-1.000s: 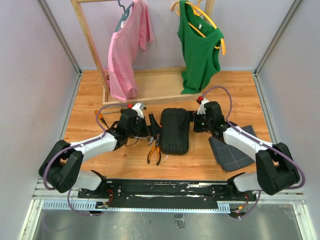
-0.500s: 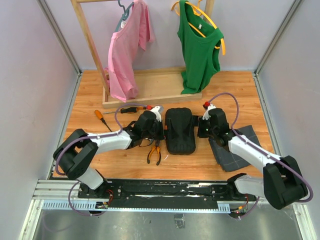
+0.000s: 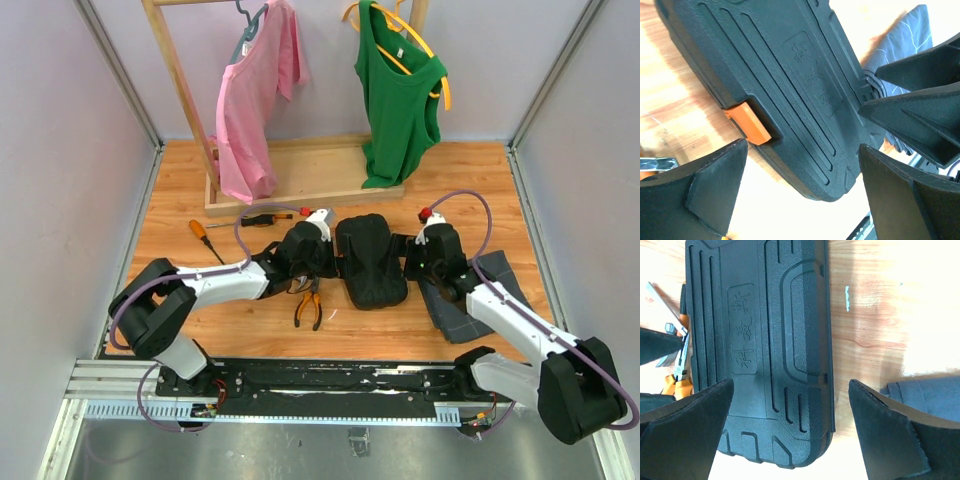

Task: Sort the tools into containers
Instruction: Move the storage box to the center of the board, then open the storage box at the center of the board.

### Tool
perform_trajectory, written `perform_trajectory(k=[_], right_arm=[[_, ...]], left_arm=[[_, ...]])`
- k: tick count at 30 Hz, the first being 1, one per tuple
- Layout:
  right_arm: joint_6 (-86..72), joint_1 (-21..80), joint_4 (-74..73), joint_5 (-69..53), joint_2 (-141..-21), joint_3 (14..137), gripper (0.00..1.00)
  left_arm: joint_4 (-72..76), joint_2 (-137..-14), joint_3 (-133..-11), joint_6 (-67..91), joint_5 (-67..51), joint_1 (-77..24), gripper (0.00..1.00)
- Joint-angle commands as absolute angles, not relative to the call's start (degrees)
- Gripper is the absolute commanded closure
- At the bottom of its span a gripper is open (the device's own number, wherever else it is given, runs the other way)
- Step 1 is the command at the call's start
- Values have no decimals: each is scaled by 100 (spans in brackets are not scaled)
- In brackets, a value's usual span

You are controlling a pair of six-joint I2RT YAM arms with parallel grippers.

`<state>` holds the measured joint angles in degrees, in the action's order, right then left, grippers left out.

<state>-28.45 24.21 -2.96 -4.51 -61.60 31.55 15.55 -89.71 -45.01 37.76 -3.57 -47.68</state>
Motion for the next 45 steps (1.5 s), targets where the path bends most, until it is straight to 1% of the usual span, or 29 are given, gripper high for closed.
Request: perform_trajectory(k=[1,12,18,23,25,28,29,32,34,38,41,42,43,45], right_arm=[[-2695,2408,-427,-588,-6141,3270,1],[-2396,2446,-312,-1146,-6883,3735,1],[-2240,2556,-536,-821,-7264,4133,1],[-2140,2610,-721,-346,-7493,4364,0],[-2069,2610,-713,-249,-7548,4429,3],[-1926,2595,-721,-232,-7647,4542,19],[-1874,2581,-721,-282,-7692,4581,21],[-1876,2419,-688,-554,-7808,4599,23],[-1939,2207,-565,-884,-7878,4534,26],[-2052,1835,-162,-1680,-8020,4350,29],[-2084,1691,8,-2027,-8162,4297,32],[-2073,1669,31,-2075,-8188,4293,31],[-2063,1651,65,-2070,-8182,4267,26],[-2065,1640,148,-1919,-8065,4192,5]], left_arm=[[1598,-8581,-4270,3837,24,-4615,4],[1634,-8391,-3966,3994,17,-4341,5],[1591,-8173,-3765,4127,139,-4120,8],[1529,-8077,-3704,4073,89,-3996,15],[1512,-8066,-3701,4053,72,-3982,16],[1514,-8062,-3711,4016,21,-3973,17],[1538,-8067,-3711,3997,4,-3973,18],[1577,-8055,-3725,3932,-42,-3973,18],[1590,-8043,-3739,3875,-68,-3973,18],[1578,-8016,-3779,3753,-126,-3973,18],[1454,-7992,-3834,3694,-17,-3973,17],[1387,-7971,-3865,3681,42,-3973,17],[1317,-7932,-3902,3647,127,-3973,15],[1165,-7816,-3955,3603,341,-3973,10]])
